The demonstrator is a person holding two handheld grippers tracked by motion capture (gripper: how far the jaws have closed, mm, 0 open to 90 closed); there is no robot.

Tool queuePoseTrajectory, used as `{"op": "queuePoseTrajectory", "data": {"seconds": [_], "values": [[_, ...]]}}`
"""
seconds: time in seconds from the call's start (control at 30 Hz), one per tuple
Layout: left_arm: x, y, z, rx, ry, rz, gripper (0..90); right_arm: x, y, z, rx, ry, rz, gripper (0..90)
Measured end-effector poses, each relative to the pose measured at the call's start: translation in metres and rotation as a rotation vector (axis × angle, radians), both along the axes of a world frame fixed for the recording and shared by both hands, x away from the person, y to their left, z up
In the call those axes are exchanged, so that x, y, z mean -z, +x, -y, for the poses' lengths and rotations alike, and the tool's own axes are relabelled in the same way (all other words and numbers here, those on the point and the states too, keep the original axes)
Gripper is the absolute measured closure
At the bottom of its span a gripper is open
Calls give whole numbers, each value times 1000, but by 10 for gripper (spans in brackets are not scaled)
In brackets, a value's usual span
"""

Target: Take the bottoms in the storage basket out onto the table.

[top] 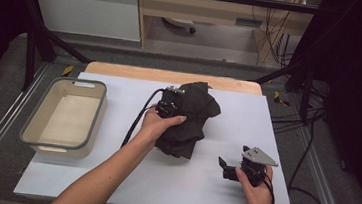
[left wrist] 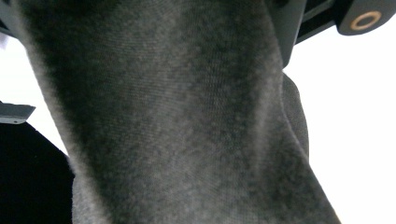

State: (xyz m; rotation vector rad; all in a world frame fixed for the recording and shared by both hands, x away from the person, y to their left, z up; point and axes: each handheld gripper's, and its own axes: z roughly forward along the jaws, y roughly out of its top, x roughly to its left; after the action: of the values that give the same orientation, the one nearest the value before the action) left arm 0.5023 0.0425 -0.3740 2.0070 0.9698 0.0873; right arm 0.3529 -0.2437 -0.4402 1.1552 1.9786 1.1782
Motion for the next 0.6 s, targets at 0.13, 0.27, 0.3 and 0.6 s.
{"op": "queuePoseTrajectory", "data": {"seconds": [0.13, 0.27, 0.3, 0.6], "values": [[1, 0, 1, 0, 2, -1, 470, 0, 0, 0, 1, 0, 0, 21], [2, -1, 2, 4, 6, -3, 471, 0, 0, 0, 1, 2, -1, 21], [3, -1, 3, 4, 8, -3, 471, 0, 0, 0, -1, 1, -3, 21], [8, -4, 9, 0, 18, -5, 462, -1, 0, 0, -1, 4, 0, 23]]}}
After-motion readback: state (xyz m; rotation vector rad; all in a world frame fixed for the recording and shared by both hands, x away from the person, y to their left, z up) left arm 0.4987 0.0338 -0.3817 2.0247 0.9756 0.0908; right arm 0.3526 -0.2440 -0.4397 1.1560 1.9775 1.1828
